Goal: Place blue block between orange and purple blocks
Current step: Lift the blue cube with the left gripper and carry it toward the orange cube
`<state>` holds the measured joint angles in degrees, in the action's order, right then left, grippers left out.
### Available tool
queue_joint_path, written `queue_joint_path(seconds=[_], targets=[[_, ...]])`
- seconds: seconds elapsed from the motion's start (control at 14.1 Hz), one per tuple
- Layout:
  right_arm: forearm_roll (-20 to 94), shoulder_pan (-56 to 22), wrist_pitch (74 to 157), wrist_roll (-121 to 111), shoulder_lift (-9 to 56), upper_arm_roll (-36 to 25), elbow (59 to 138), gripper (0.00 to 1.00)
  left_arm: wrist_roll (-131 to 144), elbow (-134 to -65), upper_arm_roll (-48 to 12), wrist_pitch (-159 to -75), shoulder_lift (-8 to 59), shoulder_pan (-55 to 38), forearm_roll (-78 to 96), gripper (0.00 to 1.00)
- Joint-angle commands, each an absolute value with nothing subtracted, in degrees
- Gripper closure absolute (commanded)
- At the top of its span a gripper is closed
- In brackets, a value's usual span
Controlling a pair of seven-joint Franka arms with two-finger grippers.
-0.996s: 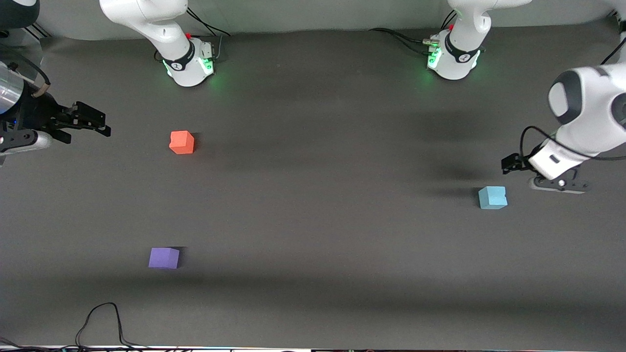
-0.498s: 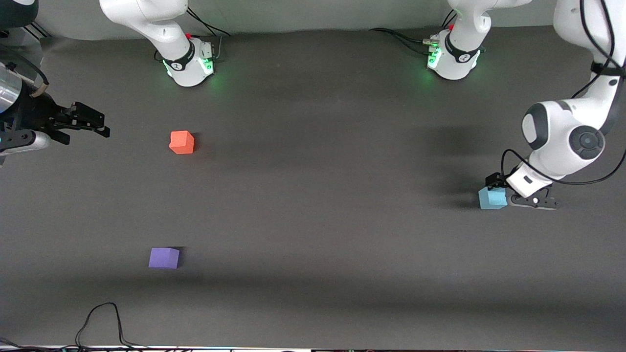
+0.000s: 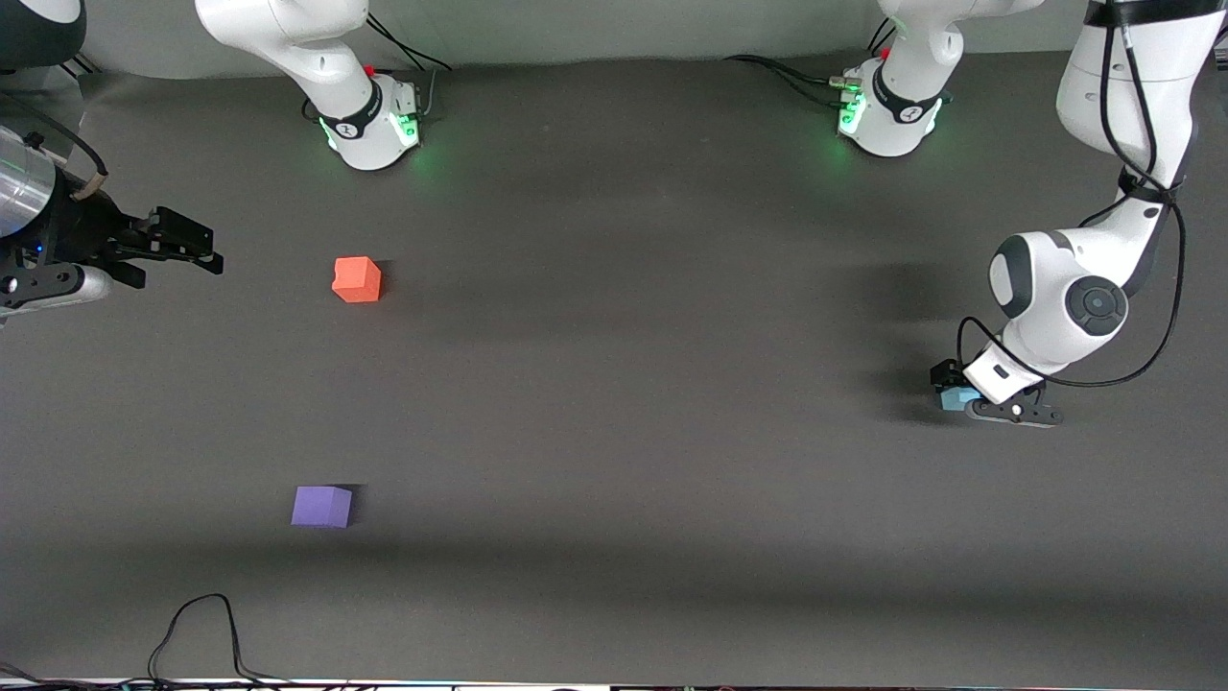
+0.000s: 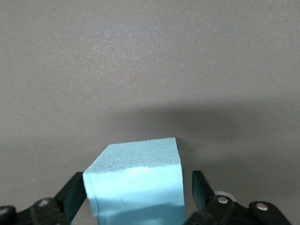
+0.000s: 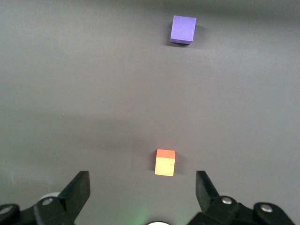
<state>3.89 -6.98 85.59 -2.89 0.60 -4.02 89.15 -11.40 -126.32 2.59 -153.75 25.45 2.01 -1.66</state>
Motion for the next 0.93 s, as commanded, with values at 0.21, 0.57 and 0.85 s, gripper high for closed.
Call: queue_joint_path(seconds=[0.21,0.57,0.85], targets=[[3.87,-6.94,84.64,-3.51,1.14,-4.13,88.07,0.0,-10.72,-124.28,2.81,-152.58,25.31,1.58,-2.2,0.74],[3.87,-6.94,84.29,-3.52,0.7,-4.22,88.07,0.0,-11.6,-116.41,2.9,-134.99,19.62,2.29,-2.11,0.75],[3.87,-6.94,84.38,-3.52,1.05,-4.22,88.07,0.0,-9.59,-98.48,2.64,-106.84,17.4,1.41,-1.67,0.75]])
